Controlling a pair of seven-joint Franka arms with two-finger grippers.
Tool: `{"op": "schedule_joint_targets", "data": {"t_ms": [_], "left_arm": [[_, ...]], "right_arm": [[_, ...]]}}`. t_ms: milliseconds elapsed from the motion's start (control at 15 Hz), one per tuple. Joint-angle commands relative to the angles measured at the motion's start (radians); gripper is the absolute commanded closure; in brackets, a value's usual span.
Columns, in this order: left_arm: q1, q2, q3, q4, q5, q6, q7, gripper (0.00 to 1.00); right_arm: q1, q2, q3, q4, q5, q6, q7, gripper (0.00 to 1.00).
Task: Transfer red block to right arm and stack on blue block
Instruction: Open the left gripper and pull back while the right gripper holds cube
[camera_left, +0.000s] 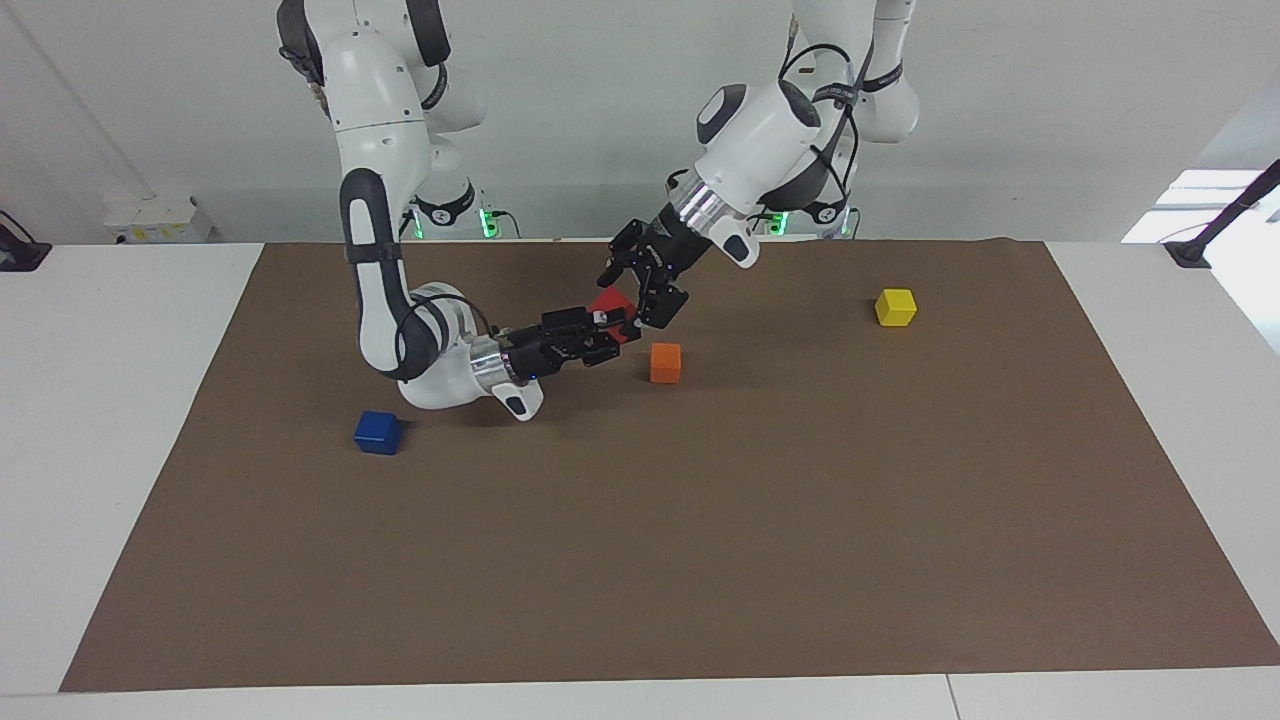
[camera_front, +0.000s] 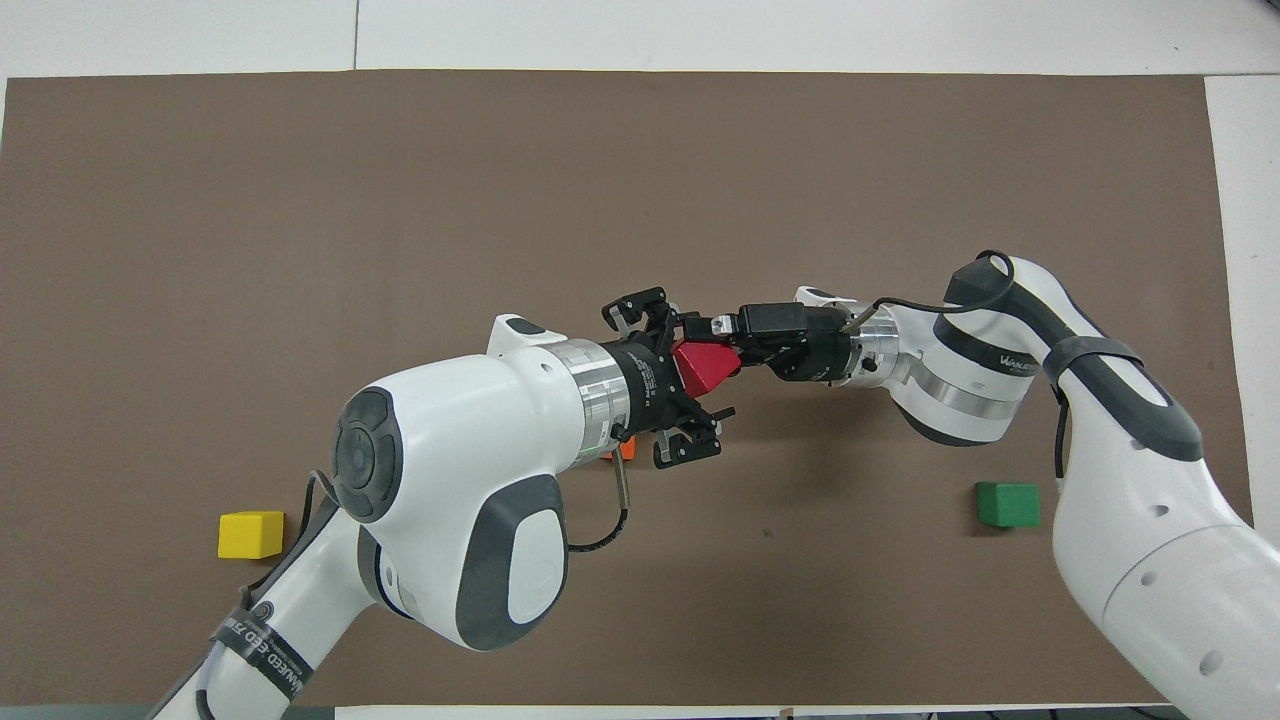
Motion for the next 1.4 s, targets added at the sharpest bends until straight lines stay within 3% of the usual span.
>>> {"op": "schedule_joint_targets", "data": {"t_ms": [0, 266, 731, 864, 997, 1197, 1330], "left_arm": [[0.056, -0.079, 0.003, -0.015, -0.012, -0.102, 0.036, 0.0], [0.137, -0.125, 0.005, -0.017, -0.012, -0.25, 0.165, 0.0], [0.422, -0.163, 0.007, 0.041, 0.052, -0.579, 0.492, 0.0], [0.499, -0.159, 0.005, 0.061, 0.116, -0.636, 0.645, 0.0], [0.554, -0.159, 0.005, 0.061, 0.194, -0.643, 0.77, 0.0], [0.634, -0.157, 0.007, 0.065, 0.251, -0.644, 0.958, 0.0], [0.674, -0.157, 0.007, 0.068, 0.27, -0.648, 1.043, 0.0]], "right_arm": [[0.008, -0.036, 0.001, -0.021, 0.019, 0.037, 0.033, 1.0], [0.008, -0.071, 0.001, -0.022, 0.018, 0.078, 0.095, 1.0], [0.06, -0.276, -0.001, -0.053, -0.017, 0.32, 0.402, 1.0], [0.097, -0.4, -0.001, -0.07, -0.153, 0.487, 0.612, 1.0], [0.126, -0.493, -0.002, -0.071, -0.384, 0.604, 0.881, 1.0], [0.125, -0.545, -0.005, -0.039, -0.817, 0.611, 1.192, 1.0], [0.114, -0.554, -0.008, -0.033, -1.09, 0.599, 1.28, 1.0]]}}
